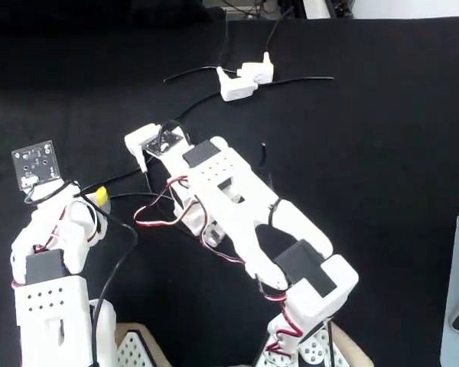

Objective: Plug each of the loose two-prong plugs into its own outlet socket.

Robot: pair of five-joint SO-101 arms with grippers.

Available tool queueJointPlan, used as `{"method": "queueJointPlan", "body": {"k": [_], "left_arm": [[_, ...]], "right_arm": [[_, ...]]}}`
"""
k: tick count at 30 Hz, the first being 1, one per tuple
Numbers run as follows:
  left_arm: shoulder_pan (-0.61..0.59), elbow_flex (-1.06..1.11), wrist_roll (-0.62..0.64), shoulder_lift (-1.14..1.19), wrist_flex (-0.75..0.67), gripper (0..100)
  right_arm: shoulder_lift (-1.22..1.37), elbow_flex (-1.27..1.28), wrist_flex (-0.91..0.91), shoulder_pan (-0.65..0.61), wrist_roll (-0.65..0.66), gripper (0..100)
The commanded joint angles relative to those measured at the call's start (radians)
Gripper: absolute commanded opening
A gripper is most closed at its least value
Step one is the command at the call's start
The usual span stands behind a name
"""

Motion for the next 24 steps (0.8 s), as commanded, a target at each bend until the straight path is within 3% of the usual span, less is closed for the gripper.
{"method": "queueJointPlan", "body": {"k": [1,11,14,18,24], "left_arm": [[0.012,-0.004,-0.009,-0.014,-0.023,22],[0.012,-0.016,0.0,-0.015,-0.023,22],[0.018,-0.048,0.035,-0.015,-0.023,22],[0.099,-0.097,0.133,-0.015,-0.023,22],[0.239,-0.157,0.183,-0.015,-0.031,22]], "right_arm": [[-0.102,-0.058,0.009,-0.006,-0.005,1.1],[-0.512,0.013,0.015,-0.005,-0.012,1.1],[-0.636,0.097,-0.057,-0.005,-0.071,1.1],[-0.789,0.248,-0.19,-0.006,-0.106,1.1],[-0.977,0.45,-0.351,-0.012,-0.157,1.1]]}}
